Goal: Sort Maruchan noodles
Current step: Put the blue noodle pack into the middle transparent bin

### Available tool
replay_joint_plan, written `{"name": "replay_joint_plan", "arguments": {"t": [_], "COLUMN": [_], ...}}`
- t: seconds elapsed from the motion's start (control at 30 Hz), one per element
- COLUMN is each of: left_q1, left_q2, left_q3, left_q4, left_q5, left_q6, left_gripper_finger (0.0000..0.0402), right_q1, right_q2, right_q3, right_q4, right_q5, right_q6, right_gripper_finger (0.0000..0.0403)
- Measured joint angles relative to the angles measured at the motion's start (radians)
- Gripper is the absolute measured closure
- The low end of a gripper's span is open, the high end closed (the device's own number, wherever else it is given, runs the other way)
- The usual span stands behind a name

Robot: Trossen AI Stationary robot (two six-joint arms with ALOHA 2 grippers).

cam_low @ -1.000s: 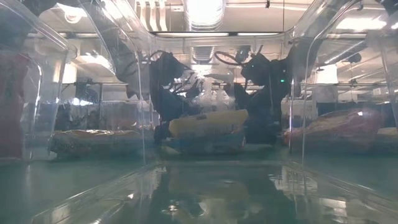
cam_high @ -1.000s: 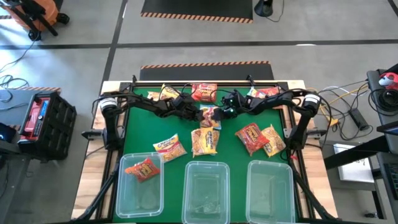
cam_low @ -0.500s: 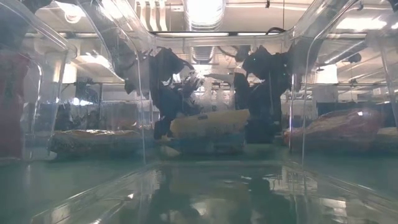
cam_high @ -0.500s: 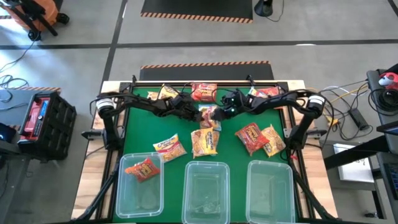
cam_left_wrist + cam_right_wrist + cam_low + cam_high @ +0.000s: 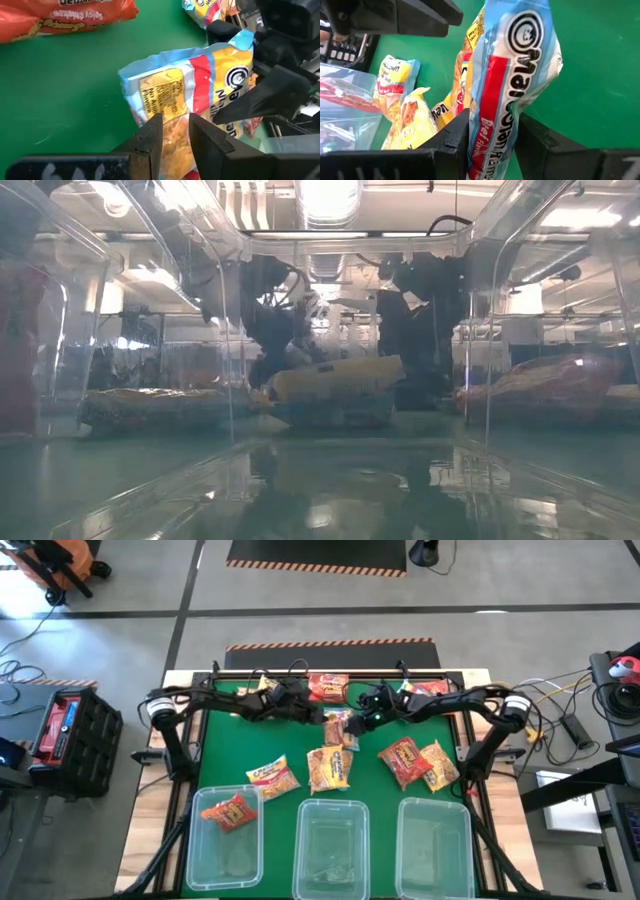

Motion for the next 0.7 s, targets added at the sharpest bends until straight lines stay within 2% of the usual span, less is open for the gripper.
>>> {"name": "replay_joint_plan", "arguments": {"t": [0.4,0.7], "left_q1": [0.044,0.044], "left_q2": [-0.098,-0.202], "left_q3": [0.0,0.0], "left_q4": [-0.029,-0.031], "left_q5": [-0.001,-0.026], "left_q6": [0.002,-0.003], "left_gripper_finger": [0.0325,0.0325], "right_q1": [-0.021,-0.004], "right_q2": [-0.222,-0.433], "right_q3": [0.0,0.0], "right_q4": [-0.127,-0.203], "right_q5": [0.009,-0.131], "right_q6": [-0.072,-0.119], "right_gripper_finger": [0.0293,0.0293]}}
